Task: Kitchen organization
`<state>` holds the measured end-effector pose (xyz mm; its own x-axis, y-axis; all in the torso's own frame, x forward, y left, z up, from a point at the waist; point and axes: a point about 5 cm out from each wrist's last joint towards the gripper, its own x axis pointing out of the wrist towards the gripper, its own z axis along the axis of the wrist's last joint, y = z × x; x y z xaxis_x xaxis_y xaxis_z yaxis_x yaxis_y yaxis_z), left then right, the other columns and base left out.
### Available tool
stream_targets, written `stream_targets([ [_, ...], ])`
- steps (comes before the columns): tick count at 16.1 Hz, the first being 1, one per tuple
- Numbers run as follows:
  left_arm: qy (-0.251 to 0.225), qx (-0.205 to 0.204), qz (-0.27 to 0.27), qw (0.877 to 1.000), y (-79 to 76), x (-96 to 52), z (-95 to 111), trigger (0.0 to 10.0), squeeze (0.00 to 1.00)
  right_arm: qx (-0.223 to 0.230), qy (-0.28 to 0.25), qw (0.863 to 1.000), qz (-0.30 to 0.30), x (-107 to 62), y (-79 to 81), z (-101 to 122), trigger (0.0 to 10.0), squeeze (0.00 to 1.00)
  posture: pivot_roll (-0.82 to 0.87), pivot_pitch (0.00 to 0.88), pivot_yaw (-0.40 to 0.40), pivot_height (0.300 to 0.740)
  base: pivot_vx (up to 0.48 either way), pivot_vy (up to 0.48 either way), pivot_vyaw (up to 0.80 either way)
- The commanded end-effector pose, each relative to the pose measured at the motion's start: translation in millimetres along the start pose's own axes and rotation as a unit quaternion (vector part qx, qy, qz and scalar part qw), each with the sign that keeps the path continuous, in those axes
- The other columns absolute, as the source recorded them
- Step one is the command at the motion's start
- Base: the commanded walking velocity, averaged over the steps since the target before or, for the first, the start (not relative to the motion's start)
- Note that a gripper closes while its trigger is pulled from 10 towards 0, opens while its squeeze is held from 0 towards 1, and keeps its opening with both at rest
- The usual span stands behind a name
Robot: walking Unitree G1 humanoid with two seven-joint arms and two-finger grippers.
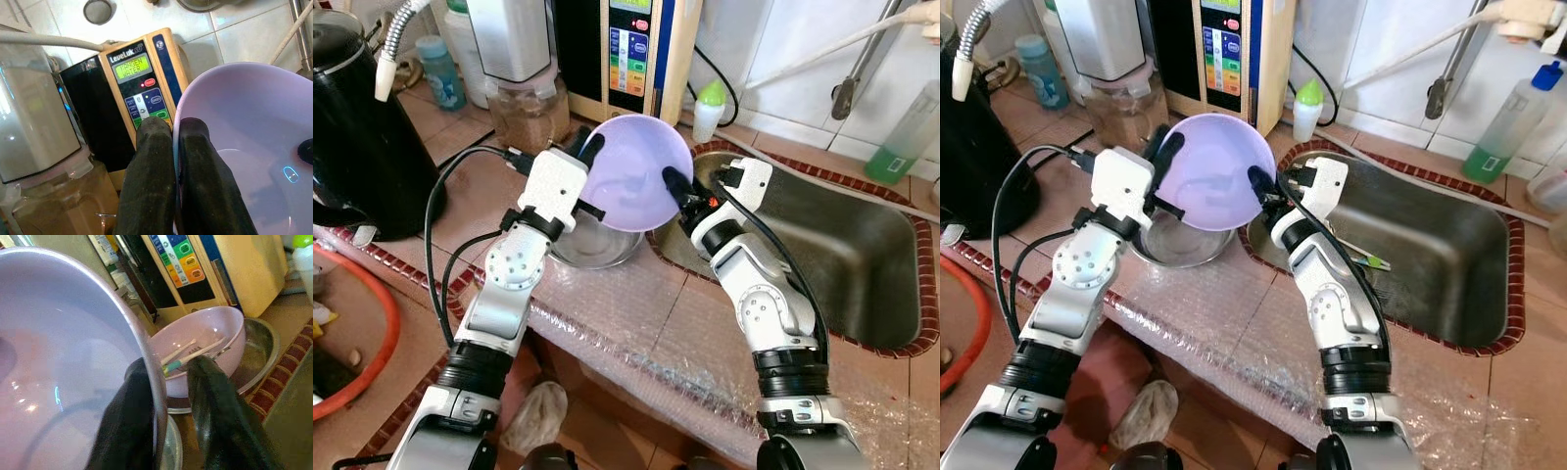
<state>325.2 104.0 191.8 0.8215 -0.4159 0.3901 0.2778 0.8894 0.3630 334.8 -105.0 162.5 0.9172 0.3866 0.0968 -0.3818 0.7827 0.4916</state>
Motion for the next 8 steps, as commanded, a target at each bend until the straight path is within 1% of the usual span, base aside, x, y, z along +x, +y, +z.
stream_targets([
  [1,-0.024,-0.022,0.036,0.999,14.9,2.5,8.9,0.0,0.0,0.003,0.008,0.996,-0.086,-14.8,-35.1,-2.7,0.0,0.0,-0.01,0.0,-0.003,0.74,0.0,0.0,0.0],
  [2,-0.013,-0.046,0.04,0.998,13.0,1.6,6.9,2.2,0.0,-0.017,-0.005,0.994,-0.112,-17.4,-41.9,-0.2,0.0,0.0,-0.01,0.0,-0.002,0.74,0.0,0.0,0.0],
  [3,0.001,-0.068,0.047,0.997,11.3,0.8,3.3,10.0,0.0,-0.021,-0.017,0.992,-0.127,-19.0,-45.4,4.0,0.0,0.0,-0.01,0.0,0.0,0.74,0.0,0.0,0.0],
  [4,0.014,-0.086,0.049,0.995,9.4,-0.1,-0.2,10.0,0.0,-0.027,-0.027,0.99,-0.139,-20.8,-48.5,7.8,0.0,0.0,-0.01,0.0,0.002,0.74,0.0,0.0,0.0],
  [6,0.034,-0.089,0.032,0.995,3.4,-1.5,-5.8,10.0,0.87,-0.036,-0.033,0.986,-0.16,-24.4,-57.2,10.5,0.0,0.0,0.0,0.0,-0.003,0.74,0.0,0.0,0.0],
  [7,0.056,-0.11,0.024,0.992,0.0,-2.3,-10.6,10.0,1.0,-0.049,-0.036,0.982,-0.18,-26.6,-64.2,13.1,0.0,0.0,0.0,0.0,-0.01,0.74,0.0,0.0,0.0],
  [8,0.074,-0.131,0.023,0.988,-0.4,-2.7,-14.2,10.0,1.0,-0.064,-0.042,0.976,-0.202,-26.7,-69.8,18.2,0.0,0.0,-0.01,0.0,-0.014,0.74,0.0,0.0,0.0],
])
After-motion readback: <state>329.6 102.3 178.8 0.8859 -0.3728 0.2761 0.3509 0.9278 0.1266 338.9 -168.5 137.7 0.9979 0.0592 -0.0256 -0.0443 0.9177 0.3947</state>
